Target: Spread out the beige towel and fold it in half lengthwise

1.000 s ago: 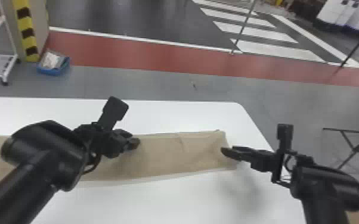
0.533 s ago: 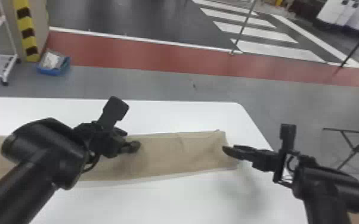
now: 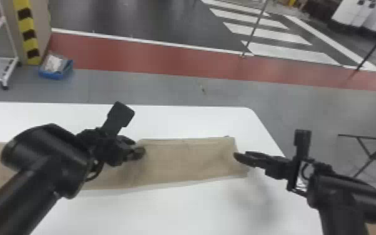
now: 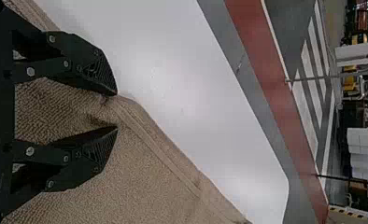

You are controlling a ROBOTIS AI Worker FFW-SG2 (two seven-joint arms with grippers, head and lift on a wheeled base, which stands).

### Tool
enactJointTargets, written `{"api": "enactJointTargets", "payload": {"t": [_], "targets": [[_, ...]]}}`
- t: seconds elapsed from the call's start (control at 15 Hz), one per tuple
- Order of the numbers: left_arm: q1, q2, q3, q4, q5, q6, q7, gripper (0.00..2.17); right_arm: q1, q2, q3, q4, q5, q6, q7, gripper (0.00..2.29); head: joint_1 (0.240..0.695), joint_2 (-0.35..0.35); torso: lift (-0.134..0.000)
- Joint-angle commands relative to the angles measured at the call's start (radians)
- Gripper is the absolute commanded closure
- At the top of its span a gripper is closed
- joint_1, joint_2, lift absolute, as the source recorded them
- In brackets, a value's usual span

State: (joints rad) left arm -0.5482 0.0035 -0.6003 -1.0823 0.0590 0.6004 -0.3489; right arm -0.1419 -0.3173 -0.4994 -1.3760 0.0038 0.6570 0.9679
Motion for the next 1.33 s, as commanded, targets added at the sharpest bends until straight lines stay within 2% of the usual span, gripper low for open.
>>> {"api": "enactJointTargets", "payload": {"t": [0.0, 1.27], "targets": [[0.007, 0.003, 0.008, -0.005, 0.008, 0.0, 0.002, 0.71, -0.001, 0.0, -0.001, 0.0, 0.001, 0.002, 0.0, 0.34, 0.695, -0.35, -0.124], [0.007, -0.003, 0.04, -0.031, 0.096, -0.003, -0.015, 0.71, 0.002, -0.003, -0.005, 0.0, 0.015, 0.014, 0.002, 0.34, 0.695, -0.35, -0.124]]}}
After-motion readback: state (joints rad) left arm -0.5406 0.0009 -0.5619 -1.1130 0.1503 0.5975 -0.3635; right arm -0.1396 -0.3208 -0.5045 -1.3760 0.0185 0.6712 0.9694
